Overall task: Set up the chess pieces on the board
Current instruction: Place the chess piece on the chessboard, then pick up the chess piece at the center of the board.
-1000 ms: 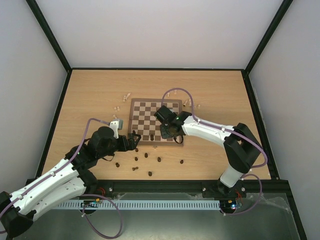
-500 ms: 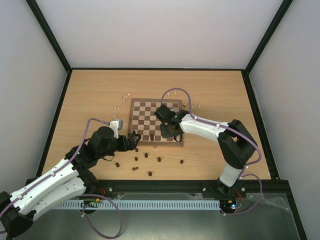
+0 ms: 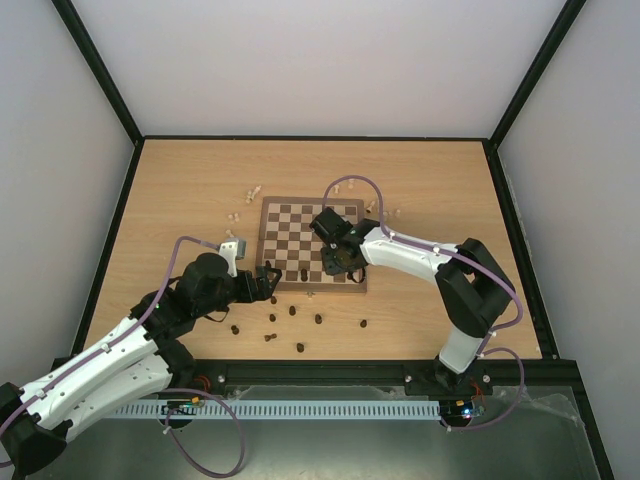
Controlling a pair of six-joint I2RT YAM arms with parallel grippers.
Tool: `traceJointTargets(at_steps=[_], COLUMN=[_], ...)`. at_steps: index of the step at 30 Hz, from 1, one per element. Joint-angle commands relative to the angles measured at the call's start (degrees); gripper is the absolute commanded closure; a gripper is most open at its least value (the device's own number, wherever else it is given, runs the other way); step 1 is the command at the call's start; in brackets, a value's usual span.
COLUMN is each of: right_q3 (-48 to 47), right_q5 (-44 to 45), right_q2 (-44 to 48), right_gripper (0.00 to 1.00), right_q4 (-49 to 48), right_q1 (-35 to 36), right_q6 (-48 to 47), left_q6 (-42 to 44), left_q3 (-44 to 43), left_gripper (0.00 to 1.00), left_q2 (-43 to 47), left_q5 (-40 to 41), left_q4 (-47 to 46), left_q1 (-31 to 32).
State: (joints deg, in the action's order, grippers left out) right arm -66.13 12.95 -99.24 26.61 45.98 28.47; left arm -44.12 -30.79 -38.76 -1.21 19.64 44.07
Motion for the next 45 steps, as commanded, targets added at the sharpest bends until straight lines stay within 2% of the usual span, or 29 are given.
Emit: traceJointTargets(at_steps=[1,8,14,18,23,28,35,37,41,45], right_q3=[-1.3,1.7,12.8,20.1,25.2,29.8,31.3,31.2,31.7,31.9], right_q5=[-0.8,-4.2,-5.8,-6.5,-2.9,-2.5,-2.2,-2.4,-2.8,-2.9], right_q2=[1.7,11.3,24.0,29.9,30.9,29.9,27.8,27.6,27.4,27.3], right_gripper=[0.65,0.53,0.45,0.44,0.43,0.44,0.58,0.68,0.76,0.81], right_q4=[1.4,0.4,1.7,3.5,4.9,2.2,0.2,-0.1,-0.4,0.1], right_q1=[-0.3,-0.2,0.5,3.2,8.4,11.4,11.9,12.0,12.0,12.6], right_q6=[-0.3,0.1,5.4,11.4,17.1,20.8,21.0,20.8,20.7,21.0], left_q6=[0.2,0.5,1.7,2.4,2.5,2.4,2.2,2.0,1.6,1.4], left_q3=[0.0,-0.9,-3.1,-4.0,-3.1,-2.3,-1.6,-1.3,-0.6,-0.2], left_gripper=[0.01,0.01,0.01,0.01,0.01,0.01,0.01,0.01,0.01,0.01], left_q2=[-0.2,-0.4,-0.8,-2.2,-3.8,-4.6,-4.0,-3.9,-3.6,-3.4], left_q5=[0.5,0.4,1.8,1.2,-0.5,-1.5,-1.6,-1.7,-1.9,-1.9], left_q4=[-0.5,-0.4,1.0,0.5,-2.1,-3.2,-3.3,-3.6,-3.8,-3.8], left_q1=[0.2,0.2,0.1,0.0,0.0,0.0,0.0,0.0,0.0,0.0])
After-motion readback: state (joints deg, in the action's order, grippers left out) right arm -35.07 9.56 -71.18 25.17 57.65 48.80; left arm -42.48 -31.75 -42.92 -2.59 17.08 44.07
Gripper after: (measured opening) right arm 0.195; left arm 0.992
